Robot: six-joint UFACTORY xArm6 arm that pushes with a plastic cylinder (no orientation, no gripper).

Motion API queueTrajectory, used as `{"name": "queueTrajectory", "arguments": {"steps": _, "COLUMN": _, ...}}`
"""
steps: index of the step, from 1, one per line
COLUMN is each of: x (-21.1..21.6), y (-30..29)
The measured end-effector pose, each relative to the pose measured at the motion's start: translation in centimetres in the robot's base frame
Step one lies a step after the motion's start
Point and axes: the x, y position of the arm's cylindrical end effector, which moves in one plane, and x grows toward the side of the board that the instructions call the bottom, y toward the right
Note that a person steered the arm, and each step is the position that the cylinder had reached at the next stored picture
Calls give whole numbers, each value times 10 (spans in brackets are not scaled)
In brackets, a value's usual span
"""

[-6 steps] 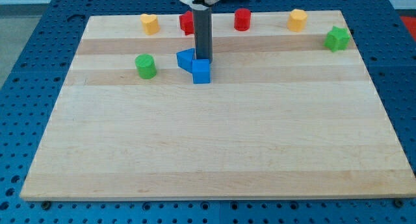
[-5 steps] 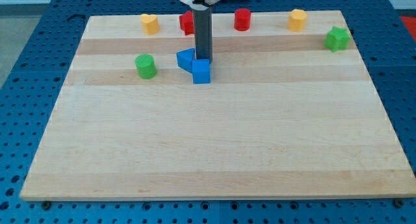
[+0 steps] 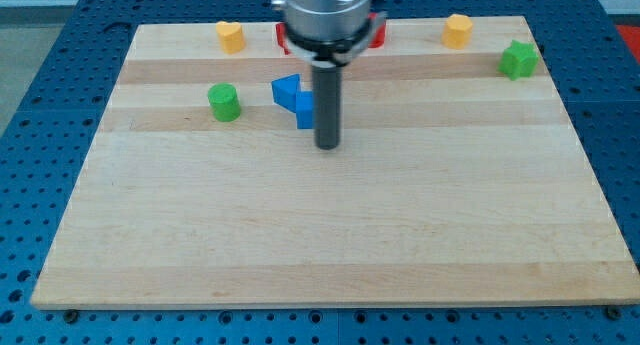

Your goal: Push the blue cube right a bit

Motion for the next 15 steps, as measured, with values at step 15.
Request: {"name": "queueTrajectory", "arguments": {"steps": 15, "x": -46, "y": -14}}
